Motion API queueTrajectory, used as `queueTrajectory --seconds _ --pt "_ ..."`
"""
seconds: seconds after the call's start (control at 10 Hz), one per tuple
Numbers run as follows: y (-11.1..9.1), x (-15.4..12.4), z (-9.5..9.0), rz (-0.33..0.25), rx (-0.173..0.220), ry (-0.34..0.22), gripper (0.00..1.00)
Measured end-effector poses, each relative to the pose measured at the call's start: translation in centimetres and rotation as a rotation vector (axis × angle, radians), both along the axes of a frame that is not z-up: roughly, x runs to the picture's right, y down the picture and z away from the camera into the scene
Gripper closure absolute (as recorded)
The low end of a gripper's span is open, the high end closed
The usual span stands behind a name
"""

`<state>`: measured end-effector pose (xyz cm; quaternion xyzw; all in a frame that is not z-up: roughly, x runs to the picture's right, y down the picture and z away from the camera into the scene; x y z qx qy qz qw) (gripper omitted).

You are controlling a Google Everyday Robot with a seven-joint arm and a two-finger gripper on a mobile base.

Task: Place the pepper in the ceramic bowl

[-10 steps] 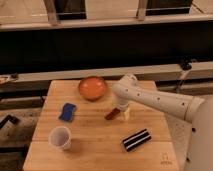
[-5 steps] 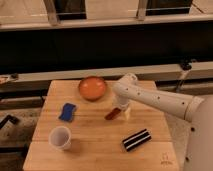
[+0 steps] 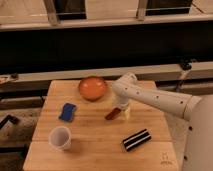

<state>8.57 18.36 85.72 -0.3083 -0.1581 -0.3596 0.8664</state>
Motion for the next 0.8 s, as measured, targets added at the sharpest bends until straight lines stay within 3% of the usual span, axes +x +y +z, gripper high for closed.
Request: queueTrajectory --seconds 0.8 --pt "0.17 -0.13 0.51 -0.02 -0.028 0.001 0.2"
